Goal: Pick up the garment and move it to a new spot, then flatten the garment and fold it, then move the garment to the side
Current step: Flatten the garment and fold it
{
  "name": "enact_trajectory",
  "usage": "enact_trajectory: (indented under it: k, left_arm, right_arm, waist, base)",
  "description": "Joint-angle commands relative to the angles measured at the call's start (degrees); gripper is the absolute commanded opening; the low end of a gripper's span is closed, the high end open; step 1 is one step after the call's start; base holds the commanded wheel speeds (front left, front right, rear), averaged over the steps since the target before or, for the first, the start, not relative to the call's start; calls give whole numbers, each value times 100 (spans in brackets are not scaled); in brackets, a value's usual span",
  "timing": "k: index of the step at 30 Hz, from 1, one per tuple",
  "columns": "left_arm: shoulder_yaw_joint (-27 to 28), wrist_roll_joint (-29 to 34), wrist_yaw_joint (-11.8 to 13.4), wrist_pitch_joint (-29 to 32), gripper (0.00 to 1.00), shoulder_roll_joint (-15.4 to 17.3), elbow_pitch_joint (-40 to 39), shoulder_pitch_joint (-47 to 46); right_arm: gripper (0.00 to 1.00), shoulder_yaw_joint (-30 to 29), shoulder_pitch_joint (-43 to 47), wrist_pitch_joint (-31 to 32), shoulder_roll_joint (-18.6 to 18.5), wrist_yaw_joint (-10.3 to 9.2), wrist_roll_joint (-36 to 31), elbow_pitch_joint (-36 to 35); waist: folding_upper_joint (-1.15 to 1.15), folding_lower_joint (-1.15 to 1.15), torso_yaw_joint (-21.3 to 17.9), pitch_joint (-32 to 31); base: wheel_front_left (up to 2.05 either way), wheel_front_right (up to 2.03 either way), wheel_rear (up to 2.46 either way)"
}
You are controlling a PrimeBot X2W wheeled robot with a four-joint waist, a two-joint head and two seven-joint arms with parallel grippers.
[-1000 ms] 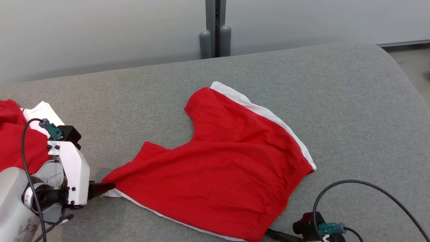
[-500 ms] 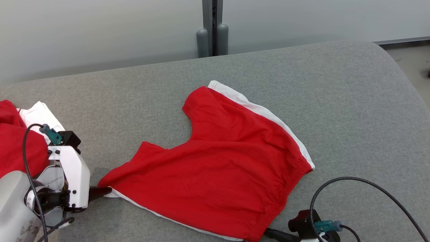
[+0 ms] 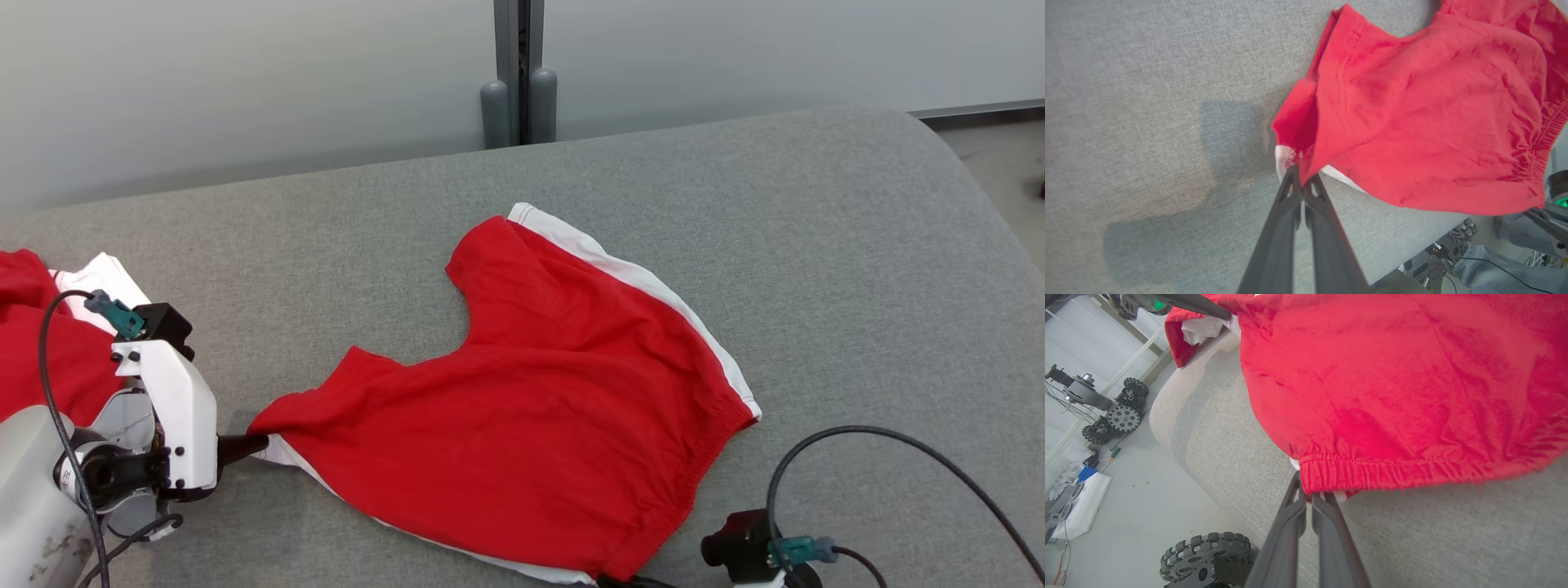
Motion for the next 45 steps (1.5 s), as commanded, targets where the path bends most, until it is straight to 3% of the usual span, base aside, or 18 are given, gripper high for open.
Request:
enact_trajectory:
  k: [1,13,24,30,37,45]
  left_arm:
    - [13,-51,-7,2,0,63,-2,-23]
    - [-49,-594,-7,14,0,429,-588,282]
    - [178,-933,8,-13,0,1219,-2147,711]
    - [374,-1221,224,-41,0,1462,-3003,957]
    - [383,-1117,438,-1,0,1318,-3023,649]
    - [369,-521,824,45,0,805,-2341,-659]
  right_arm:
    - [0,3,13,-37,-73,4,89,-25]
    - [0,-162,111,-370,-823,4,1391,-1096]
    - [0,-696,49,-389,-2306,4,2064,-2606]
    - [0,-1016,109,-325,-2929,4,2497,-3330]
    - [0,-1105,-317,96,-2954,4,2545,-3399]
    - [0,-1167,-1933,1482,-2389,4,2608,-2508]
  waist:
    - [0,0,1,-46]
    - [0,0,-6,-576]
    - [0,0,129,-725]
    - [0,0,281,-660]
    - [0,0,296,-513]
    - [0,0,176,460]
  base:
    - [0,0,0]
    - [0,0,0]
    - [0,0,0]
    - [0,0,0]
    - [0,0,0]
    - [0,0,0]
